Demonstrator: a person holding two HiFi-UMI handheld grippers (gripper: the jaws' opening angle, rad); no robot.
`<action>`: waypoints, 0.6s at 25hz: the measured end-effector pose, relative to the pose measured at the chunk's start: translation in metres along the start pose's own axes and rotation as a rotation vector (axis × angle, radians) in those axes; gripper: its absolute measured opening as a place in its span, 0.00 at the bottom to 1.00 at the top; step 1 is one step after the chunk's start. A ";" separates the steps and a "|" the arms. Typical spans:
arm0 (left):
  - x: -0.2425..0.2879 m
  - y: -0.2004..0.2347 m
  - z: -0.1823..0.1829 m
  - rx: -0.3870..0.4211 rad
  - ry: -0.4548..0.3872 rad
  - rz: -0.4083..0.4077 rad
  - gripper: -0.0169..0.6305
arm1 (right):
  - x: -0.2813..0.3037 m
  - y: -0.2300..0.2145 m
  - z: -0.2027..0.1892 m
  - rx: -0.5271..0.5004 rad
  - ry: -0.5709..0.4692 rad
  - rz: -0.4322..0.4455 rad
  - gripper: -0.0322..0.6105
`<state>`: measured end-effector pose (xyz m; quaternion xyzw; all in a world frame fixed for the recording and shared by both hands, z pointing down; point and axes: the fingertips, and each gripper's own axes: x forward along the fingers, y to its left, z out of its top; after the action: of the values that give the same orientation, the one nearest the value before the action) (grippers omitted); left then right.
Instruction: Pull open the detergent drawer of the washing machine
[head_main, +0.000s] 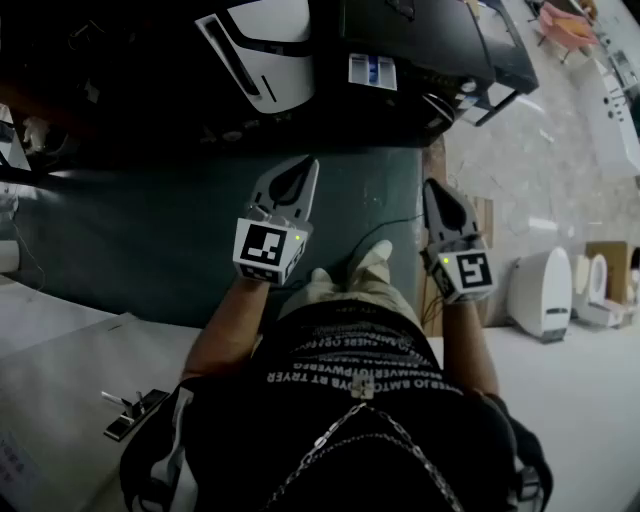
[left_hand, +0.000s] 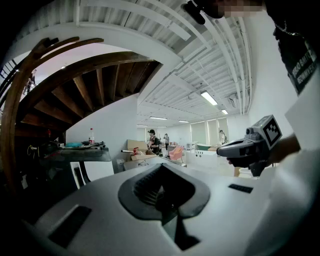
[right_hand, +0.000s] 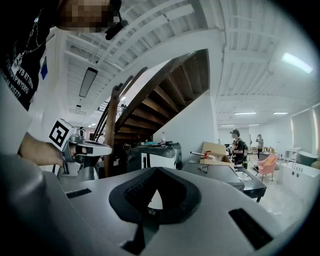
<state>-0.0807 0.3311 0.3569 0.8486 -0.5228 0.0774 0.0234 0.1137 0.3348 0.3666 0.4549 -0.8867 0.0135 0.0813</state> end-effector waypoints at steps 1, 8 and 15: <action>0.000 0.001 0.000 0.002 0.001 0.000 0.03 | 0.000 -0.001 -0.001 -0.003 0.006 0.000 0.04; -0.003 0.007 -0.005 0.021 0.019 0.004 0.03 | 0.003 0.008 0.005 0.003 -0.012 0.035 0.04; 0.000 0.004 -0.007 -0.011 0.007 -0.002 0.03 | 0.006 0.007 0.001 -0.015 0.005 0.027 0.04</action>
<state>-0.0849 0.3306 0.3639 0.8487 -0.5223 0.0775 0.0298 0.1043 0.3342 0.3674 0.4421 -0.8927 0.0090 0.0868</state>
